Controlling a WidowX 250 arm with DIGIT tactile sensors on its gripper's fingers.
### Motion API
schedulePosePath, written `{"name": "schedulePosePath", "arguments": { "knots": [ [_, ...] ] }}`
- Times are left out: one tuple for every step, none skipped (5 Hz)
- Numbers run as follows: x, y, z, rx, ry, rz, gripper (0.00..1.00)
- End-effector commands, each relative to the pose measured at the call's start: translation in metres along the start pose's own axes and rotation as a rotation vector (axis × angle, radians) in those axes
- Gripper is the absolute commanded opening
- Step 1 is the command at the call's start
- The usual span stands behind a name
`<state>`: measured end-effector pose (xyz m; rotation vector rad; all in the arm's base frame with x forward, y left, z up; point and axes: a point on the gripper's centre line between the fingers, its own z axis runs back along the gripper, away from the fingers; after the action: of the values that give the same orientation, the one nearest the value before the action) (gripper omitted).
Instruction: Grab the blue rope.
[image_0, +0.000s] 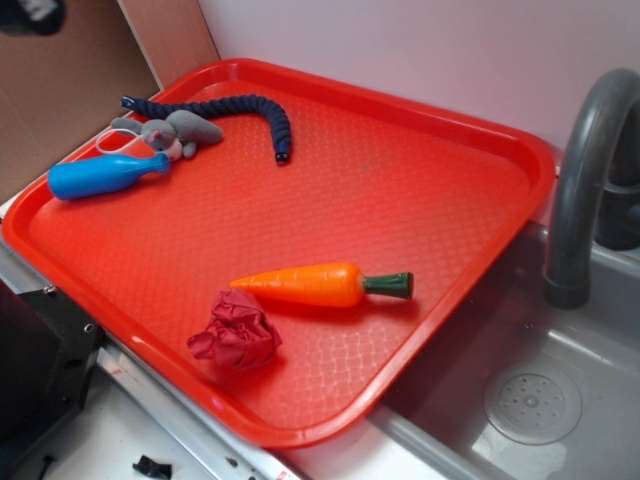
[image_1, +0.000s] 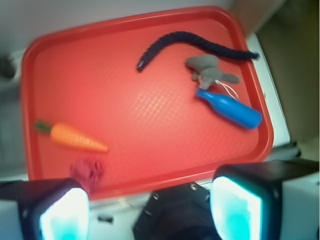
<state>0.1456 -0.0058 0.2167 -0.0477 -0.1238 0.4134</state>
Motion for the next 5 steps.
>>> {"name": "schedulePosePath", "arguments": {
  "knots": [
    [0.063, 0.023, -0.032, 0.002, -0.165, 0.499, 1.0],
    [0.088, 0.026, -0.053, 0.011, -0.207, 0.729, 1.0],
    [0.119, 0.021, -0.09, 0.055, -0.209, 0.754, 1.0],
    [0.14, 0.013, -0.126, 0.06, -0.2, 0.751, 1.0],
    [0.151, 0.004, -0.152, 0.092, -0.215, 0.7, 1.0]
  ]
}}
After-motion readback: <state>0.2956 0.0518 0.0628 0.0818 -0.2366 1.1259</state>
